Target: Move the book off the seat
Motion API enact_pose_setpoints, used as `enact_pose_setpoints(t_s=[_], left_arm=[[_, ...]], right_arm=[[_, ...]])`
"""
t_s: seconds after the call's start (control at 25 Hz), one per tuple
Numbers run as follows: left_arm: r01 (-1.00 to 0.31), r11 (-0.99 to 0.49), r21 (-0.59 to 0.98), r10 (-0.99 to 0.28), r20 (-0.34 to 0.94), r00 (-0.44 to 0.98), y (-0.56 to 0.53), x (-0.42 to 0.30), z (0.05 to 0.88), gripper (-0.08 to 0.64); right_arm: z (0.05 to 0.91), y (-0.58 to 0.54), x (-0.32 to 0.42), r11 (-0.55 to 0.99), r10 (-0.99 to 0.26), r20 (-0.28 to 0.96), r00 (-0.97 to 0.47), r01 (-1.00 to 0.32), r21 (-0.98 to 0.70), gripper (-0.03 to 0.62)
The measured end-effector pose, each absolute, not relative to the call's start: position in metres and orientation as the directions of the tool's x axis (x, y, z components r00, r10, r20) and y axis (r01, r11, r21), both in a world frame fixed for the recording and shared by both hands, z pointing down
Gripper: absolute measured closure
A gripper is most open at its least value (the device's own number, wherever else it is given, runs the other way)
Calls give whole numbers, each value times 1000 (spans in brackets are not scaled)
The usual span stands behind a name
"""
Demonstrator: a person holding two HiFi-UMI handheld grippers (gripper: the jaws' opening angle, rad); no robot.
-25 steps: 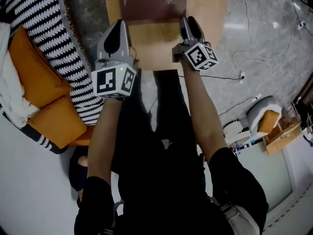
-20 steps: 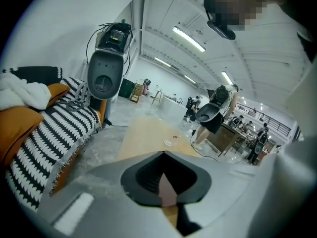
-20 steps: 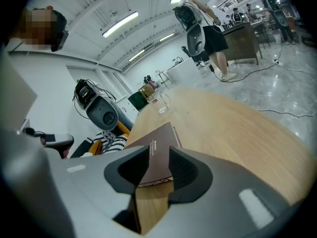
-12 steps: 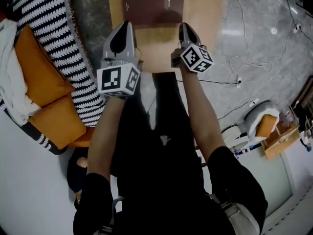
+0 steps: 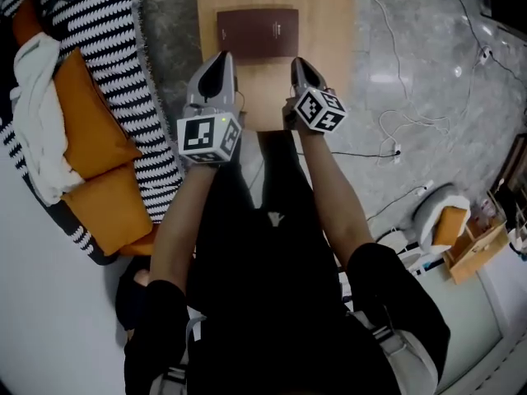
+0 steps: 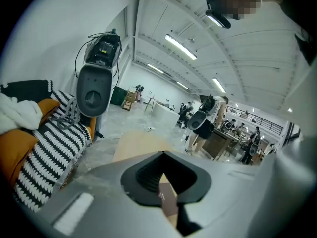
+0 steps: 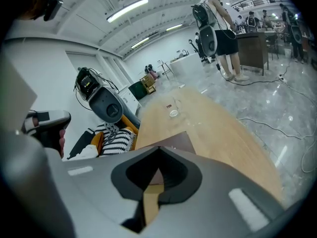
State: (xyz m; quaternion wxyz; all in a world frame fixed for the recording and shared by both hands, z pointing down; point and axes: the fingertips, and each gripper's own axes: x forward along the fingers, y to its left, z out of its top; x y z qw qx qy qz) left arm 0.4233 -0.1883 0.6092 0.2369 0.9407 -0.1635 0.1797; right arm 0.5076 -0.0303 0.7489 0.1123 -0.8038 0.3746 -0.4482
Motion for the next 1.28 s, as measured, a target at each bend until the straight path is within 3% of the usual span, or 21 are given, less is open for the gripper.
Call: enact_pose_setpoints(t_s=[0.96, 1.28], left_arm=[[-293, -883, 367, -185, 301, 936, -143, 384, 448, 554], [-279, -884, 375, -186, 267, 946, -134, 369, 419, 554]], right_arm=[[542, -29, 468, -617, -771, 528, 357, -627, -476, 583], [470, -23, 460, -556, -821, 408, 399, -721, -413, 583]])
